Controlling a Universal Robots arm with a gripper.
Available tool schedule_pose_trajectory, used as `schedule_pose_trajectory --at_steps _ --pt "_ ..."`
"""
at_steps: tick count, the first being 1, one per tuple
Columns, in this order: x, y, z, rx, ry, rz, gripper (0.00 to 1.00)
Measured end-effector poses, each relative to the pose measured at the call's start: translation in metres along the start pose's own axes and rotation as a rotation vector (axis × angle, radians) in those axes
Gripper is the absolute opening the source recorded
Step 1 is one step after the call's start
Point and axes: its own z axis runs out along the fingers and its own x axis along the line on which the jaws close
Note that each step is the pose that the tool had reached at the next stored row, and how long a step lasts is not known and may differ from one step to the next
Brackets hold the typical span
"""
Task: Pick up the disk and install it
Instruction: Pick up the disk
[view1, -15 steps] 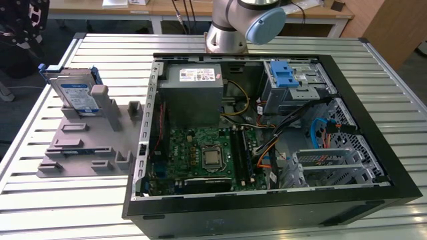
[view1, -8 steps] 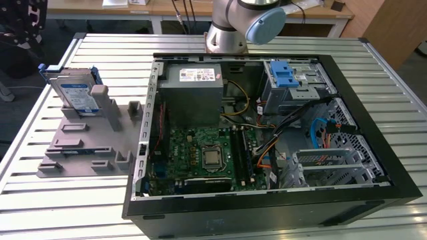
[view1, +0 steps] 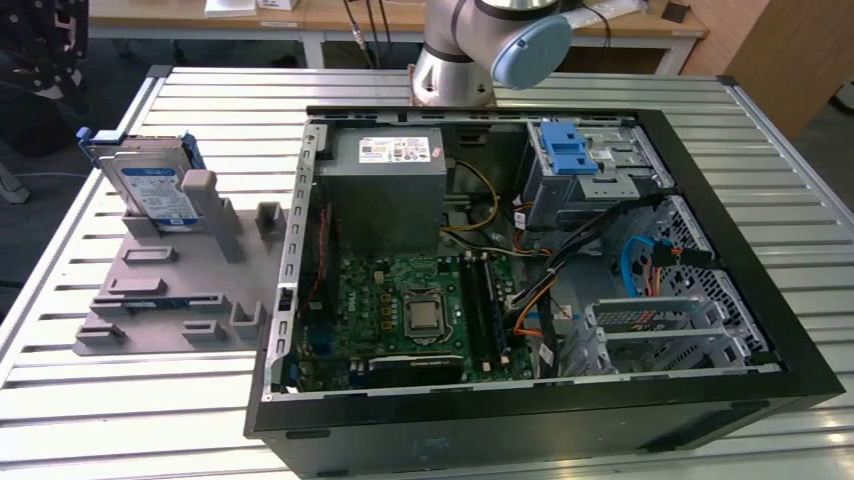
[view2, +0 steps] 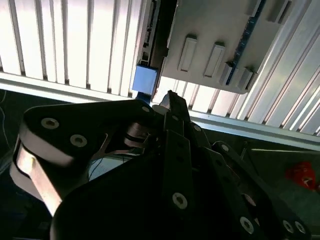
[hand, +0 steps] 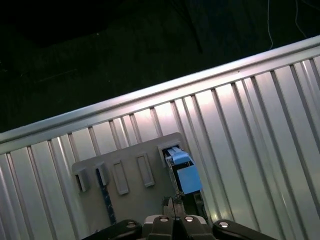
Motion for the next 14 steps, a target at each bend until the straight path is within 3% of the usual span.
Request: schedule_pose_trajectory --at_steps 6,14 --pt "0.0 0.0 0.0008 0.0015 0.0031 -0.102 0.11" --pt "-0.0092 0.0027 0.0063 0.006 0.0007 -0.12 0.11"
